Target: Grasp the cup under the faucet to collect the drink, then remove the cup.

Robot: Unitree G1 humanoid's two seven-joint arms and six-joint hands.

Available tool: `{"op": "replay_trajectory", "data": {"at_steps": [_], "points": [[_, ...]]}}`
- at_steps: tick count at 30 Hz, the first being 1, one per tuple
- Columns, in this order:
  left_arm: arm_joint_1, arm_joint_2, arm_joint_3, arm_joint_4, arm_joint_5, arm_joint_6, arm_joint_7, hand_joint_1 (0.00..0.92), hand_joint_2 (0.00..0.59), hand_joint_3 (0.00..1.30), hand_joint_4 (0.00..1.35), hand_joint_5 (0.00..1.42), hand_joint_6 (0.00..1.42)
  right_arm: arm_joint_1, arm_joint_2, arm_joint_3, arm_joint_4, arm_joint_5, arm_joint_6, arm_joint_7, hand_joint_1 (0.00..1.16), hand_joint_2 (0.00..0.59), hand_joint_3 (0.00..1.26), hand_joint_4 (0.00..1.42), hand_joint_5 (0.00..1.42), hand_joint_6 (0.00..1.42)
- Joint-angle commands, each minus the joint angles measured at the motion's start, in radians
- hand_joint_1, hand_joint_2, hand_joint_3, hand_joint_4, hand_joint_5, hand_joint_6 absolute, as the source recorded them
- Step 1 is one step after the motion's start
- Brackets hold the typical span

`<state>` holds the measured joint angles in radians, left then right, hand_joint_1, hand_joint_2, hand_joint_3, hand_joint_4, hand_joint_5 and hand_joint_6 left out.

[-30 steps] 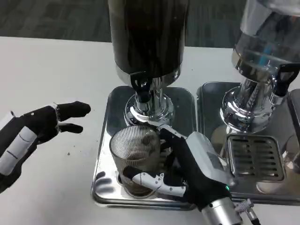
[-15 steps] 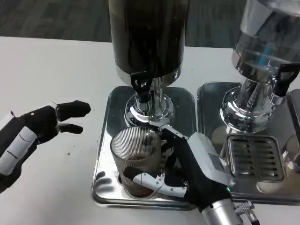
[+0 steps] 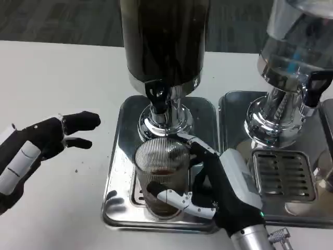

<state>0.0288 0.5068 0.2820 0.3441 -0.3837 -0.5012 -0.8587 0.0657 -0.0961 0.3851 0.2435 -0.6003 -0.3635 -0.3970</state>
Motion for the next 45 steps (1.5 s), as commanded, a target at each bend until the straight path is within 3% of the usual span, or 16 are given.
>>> {"op": "replay_trajectory", "data": {"at_steps": [1, 19, 35, 45], "points": [[0.005, 0.002, 0.000, 0.008, 0.008, 0.000, 0.003, 0.000, 0.143, 0.33, 0.25, 0.18, 0.35, 0.004, 0.009, -0.012, -0.003, 0.013, -0.049, -0.038, 0.61, 0.230, 0.42, 0.58, 0.73, 1.00], [-0.001, 0.003, -0.005, 0.026, 0.009, -0.007, -0.005, 0.000, 0.143, 0.32, 0.25, 0.18, 0.35, 0.030, 0.015, -0.038, -0.017, 0.013, -0.086, -0.080, 0.60, 0.230, 0.45, 0.60, 0.77, 1.05], [-0.005, 0.003, -0.017, 0.031, 0.021, -0.013, -0.002, 0.000, 0.153, 0.32, 0.24, 0.18, 0.36, 0.061, 0.016, -0.104, -0.058, 0.023, -0.104, -0.127, 0.60, 0.238, 0.47, 0.63, 0.79, 1.08], [-0.004, 0.003, -0.024, 0.033, 0.024, -0.018, -0.001, 0.000, 0.154, 0.32, 0.23, 0.18, 0.36, 0.075, 0.021, -0.119, -0.097, 0.025, -0.099, -0.128, 0.60, 0.239, 0.49, 0.64, 0.80, 1.10]]}}
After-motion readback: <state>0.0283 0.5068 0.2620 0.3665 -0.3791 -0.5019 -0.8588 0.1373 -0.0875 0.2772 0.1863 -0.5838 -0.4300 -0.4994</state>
